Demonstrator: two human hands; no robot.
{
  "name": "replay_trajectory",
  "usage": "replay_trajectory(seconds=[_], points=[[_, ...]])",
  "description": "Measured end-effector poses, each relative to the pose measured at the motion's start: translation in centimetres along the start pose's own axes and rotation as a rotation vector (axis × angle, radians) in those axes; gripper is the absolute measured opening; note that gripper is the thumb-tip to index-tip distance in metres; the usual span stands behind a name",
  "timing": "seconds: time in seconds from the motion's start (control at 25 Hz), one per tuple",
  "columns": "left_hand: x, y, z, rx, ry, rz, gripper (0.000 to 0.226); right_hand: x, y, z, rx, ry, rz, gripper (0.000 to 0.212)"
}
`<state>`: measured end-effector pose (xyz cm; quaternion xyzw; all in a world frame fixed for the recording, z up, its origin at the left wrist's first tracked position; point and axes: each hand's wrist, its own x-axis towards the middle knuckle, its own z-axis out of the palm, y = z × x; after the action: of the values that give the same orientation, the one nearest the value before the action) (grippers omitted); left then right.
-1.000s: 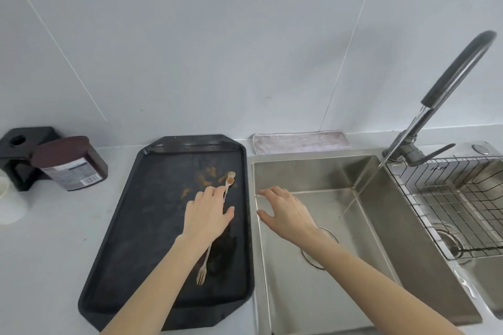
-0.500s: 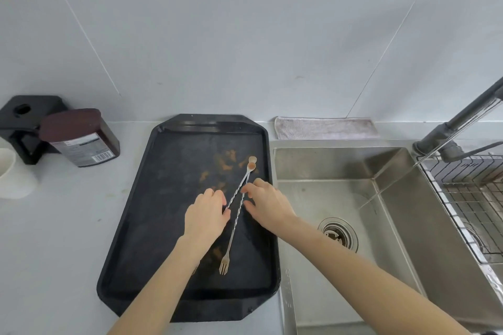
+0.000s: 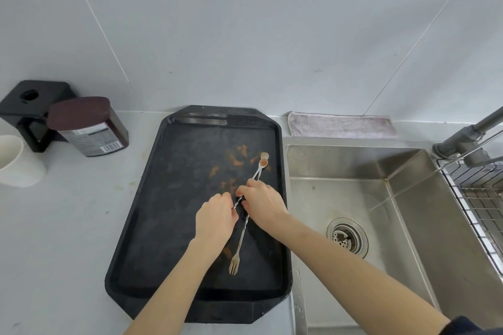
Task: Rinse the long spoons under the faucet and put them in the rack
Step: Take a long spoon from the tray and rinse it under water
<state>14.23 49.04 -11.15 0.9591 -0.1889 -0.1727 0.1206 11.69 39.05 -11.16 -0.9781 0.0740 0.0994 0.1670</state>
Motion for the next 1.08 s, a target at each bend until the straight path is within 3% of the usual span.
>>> replay_trajectory(seconds=[0.16, 0.36, 0.64, 0.92, 1.08], points=[[-0.2, -0.1, -0.3, -0.074, 0.020, -0.006, 0.021, 0.1, 0.0, -0.2, 0.123, 0.035, 0.080, 0.026], [-0.4, 0.0, -0.6, -0.310, 0.028, -0.056, 0.004, 0.0, 0.0, -0.7, 0.680, 0.165, 0.351, 0.016], [-1.2, 2.2, -1.5, -0.498, 0.073, 0.000, 0.014, -1.4, 1.1, -2.5, 1.289, 0.193, 0.546, 0.014], [-1.9, 7.5, -1.8, -0.961, -0.126, -0.061, 0.019, -5.6, 5.4, -6.6, 1.388, 0.284, 0.483, 0.019], [-2.7, 11.4, -1.5, -1.020, -0.191, 0.007, 0.013, -7.9, 8.5, -8.3, 1.363, 0.336, 0.447, 0.018]])
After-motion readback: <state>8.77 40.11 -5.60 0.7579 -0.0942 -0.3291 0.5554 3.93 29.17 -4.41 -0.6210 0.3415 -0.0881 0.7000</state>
